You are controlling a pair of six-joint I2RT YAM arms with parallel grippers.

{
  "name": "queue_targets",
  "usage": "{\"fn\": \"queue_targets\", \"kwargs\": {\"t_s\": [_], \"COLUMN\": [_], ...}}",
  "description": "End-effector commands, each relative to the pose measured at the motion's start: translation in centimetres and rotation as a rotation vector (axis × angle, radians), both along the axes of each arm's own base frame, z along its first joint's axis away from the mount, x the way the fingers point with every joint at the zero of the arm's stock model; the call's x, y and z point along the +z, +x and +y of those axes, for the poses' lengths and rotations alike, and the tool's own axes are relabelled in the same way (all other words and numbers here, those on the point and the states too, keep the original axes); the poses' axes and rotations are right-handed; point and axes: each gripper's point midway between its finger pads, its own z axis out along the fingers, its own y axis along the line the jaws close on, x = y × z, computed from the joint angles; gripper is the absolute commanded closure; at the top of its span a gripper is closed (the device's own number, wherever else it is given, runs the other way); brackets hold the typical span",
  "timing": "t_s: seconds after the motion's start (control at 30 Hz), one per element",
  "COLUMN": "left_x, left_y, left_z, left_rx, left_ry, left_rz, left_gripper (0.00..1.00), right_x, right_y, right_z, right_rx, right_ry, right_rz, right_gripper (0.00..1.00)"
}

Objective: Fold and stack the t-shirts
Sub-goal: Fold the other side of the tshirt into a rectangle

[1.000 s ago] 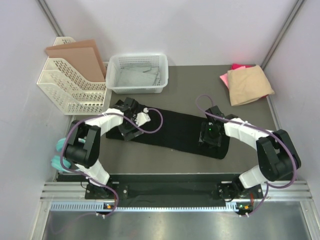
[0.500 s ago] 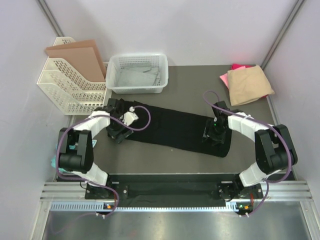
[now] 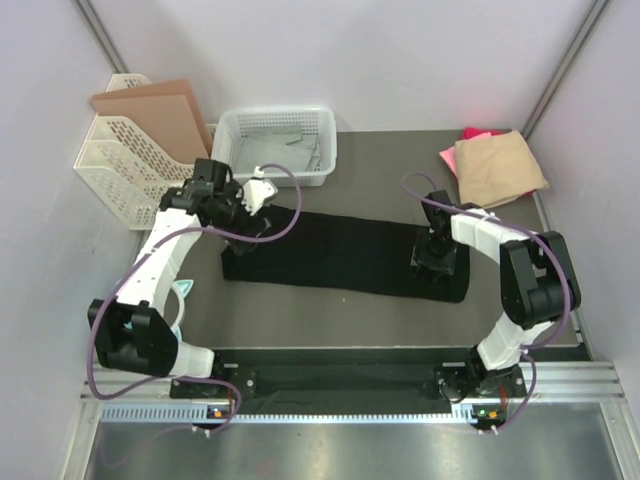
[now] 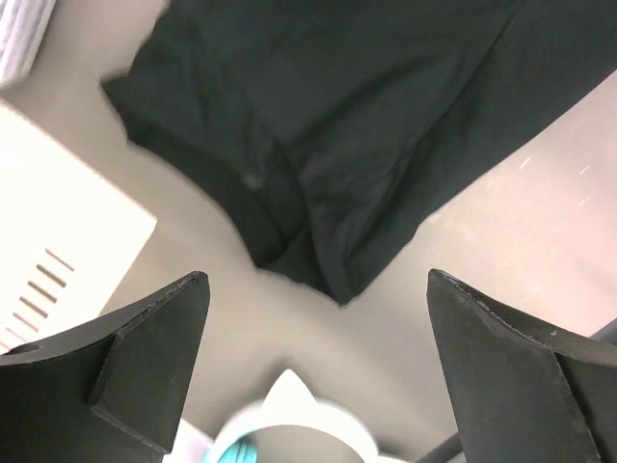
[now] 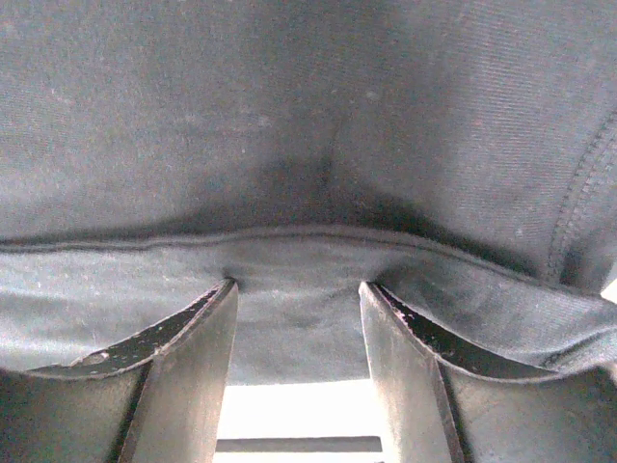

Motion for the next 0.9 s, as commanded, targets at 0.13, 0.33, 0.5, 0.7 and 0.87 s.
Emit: {"fn": "queue_targets", "kwargs": {"t_s": [0.13,0.33,0.5,0.7,0.87], "left_x": [-5.4,-7.8,-9.2,-11.6,-12.6], "left_y": [1.7,2.7,3.6,1.8,0.9], "left_z": [-5.3,-6.9,-6.9,-4.3,-3.0], "left_rx": [-0.019,-0.030,0.006,-0.005,0.014], "left_ry": [-0.067,-0.033,0.011,0.126,0.186], "left_rz": [0.173,0.131,0.172,0.173,0.191], "left_gripper": [0.01,0.01,0.01,0.01,0.01], "right_x": [-0.7,0.5,5.9,7.7,4.5], "right_y": [4.9,5.6,7.0,8.0,7.6], "right_z": [-3.0,-2.5,-3.3,-2.7,-1.4], "right_rx": [-0.023,-0.042,-0.067,-0.064,-0.063], "right_ry": [-0.117,-0.087,-0.102,-0.030,0.038], "right_rz": [-0.097,-0.119,-0.249,-0.287,-0.209], "right_gripper": [0.45,0.45,0.39,0.37,0.38]}}
